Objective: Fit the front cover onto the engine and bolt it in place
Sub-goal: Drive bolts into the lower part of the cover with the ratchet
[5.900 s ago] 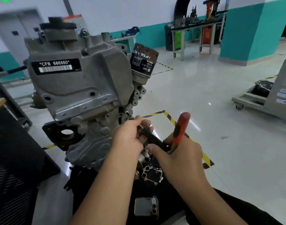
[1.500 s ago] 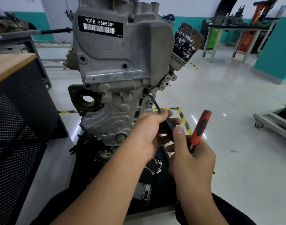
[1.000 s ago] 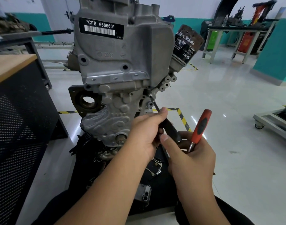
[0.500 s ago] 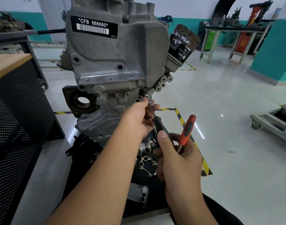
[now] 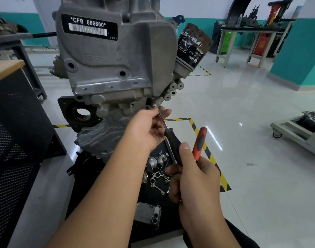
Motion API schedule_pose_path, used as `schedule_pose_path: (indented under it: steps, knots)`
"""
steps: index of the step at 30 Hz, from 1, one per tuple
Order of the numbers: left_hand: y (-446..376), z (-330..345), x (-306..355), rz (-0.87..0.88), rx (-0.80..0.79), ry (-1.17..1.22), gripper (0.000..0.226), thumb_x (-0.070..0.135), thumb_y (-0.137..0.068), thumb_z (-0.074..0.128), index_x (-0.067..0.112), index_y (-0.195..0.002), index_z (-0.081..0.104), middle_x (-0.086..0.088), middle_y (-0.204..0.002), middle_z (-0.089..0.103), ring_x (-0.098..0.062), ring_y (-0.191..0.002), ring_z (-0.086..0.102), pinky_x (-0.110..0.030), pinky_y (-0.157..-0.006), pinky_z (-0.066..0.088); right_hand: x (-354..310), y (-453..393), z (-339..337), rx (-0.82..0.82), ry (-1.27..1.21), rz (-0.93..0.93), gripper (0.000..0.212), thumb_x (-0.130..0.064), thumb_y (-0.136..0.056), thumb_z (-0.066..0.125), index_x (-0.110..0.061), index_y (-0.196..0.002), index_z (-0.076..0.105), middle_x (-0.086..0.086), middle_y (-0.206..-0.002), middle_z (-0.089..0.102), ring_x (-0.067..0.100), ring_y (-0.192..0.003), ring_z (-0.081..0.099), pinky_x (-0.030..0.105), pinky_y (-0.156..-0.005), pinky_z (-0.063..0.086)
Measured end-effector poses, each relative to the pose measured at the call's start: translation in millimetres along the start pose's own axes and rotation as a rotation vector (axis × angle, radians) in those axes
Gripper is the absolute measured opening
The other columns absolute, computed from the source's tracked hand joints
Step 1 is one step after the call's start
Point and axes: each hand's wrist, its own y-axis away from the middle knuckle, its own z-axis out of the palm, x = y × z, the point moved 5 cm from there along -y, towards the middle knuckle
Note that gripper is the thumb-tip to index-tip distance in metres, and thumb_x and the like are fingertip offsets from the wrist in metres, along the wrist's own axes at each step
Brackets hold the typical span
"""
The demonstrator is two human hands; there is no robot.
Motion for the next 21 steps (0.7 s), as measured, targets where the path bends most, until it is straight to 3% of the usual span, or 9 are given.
schedule_pose_path:
  steps: [3, 6, 10, 14, 17, 19, 21]
  knots:
    - [-3, 1, -1, 0.020, 0.036, -0.027, 0.016, 0.025, -0.099, 0.065, 0.016, -0.087, 0.062, 0.002, -0.063, 0.072, -0.001, -0.035, 0.038, -0.013, -0.033, 0.029, -2, -1, -1, 0.002, -0.005, -0.034, 0.026, -0.026, -0.082, 0.084, -0.011, -0.086, 0.063, 0.015, -0.065, 0.063, 0.017, -0.037, 0.038, 0.021, -0.040, 0.033]
    - [-5, 0, -3, 0.032, 0.048, -0.017, 0.018, 0.029, -0.095, 0.071, 0.016, -0.086, 0.063, 0.001, -0.065, 0.073, -0.001, -0.035, 0.041, -0.014, -0.033, 0.033, 0, -4, -5, 0.028, 0.001, -0.038, 0.018, -0.017, -0.086, 0.081, -0.015, -0.078, 0.065, 0.019, -0.067, 0.068, 0.016, -0.036, 0.043, 0.020, -0.039, 0.034]
    - [-5, -2, 1, 0.002, -0.004, -0.001, 0.020, 0.027, -0.102, 0.057, 0.015, -0.088, 0.066, -0.001, -0.077, 0.078, -0.003, -0.037, 0.043, -0.013, -0.037, 0.035, -2, -3, -5, 0.016, 0.056, -0.053, 0.032, -0.037, -0.088, 0.079, -0.013, -0.075, 0.062, 0.028, -0.067, 0.061, 0.019, -0.037, 0.037, 0.022, -0.040, 0.031]
    - [-11, -5, 3, 0.010, 0.027, -0.038, 0.016, 0.025, -0.099, 0.062, 0.015, -0.087, 0.063, 0.000, -0.066, 0.070, -0.002, -0.040, 0.041, -0.014, -0.033, 0.030, 2, 0, 2, -0.054, 0.062, 0.026, 0.045, -0.051, -0.086, 0.075, -0.008, -0.076, 0.065, 0.018, -0.063, 0.068, 0.019, -0.033, 0.040, 0.021, -0.038, 0.031]
    - [-12, -5, 4, 0.046, 0.028, -0.041, 0.021, 0.028, -0.097, 0.066, 0.014, -0.083, 0.060, 0.001, -0.061, 0.063, -0.001, -0.038, 0.037, -0.013, -0.031, 0.027, 1, 2, 9, -0.064, 0.051, -0.033, 0.016, -0.034, -0.080, 0.085, -0.024, -0.080, 0.073, 0.008, -0.068, 0.070, 0.015, -0.045, 0.050, 0.025, -0.050, 0.040]
    - [-10, -4, 3, 0.053, 0.033, -0.050, 0.022, 0.030, -0.096, 0.068, 0.013, -0.084, 0.063, 0.002, -0.062, 0.065, -0.001, -0.038, 0.038, -0.014, -0.032, 0.030, 0, 2, 6, -0.013, 0.056, -0.092, 0.014, -0.029, -0.080, 0.084, -0.029, -0.087, 0.072, 0.006, -0.080, 0.075, 0.017, -0.058, 0.055, 0.032, -0.064, 0.043]
    - [-6, -2, 1, 0.026, 0.018, -0.048, 0.021, 0.032, -0.099, 0.063, 0.014, -0.088, 0.067, 0.002, -0.068, 0.072, -0.003, -0.040, 0.040, -0.014, -0.035, 0.033, -3, 2, 5, 0.027, 0.036, -0.112, 0.010, -0.031, -0.087, 0.079, -0.026, -0.090, 0.071, 0.008, -0.084, 0.077, 0.017, -0.059, 0.055, 0.031, -0.063, 0.043]
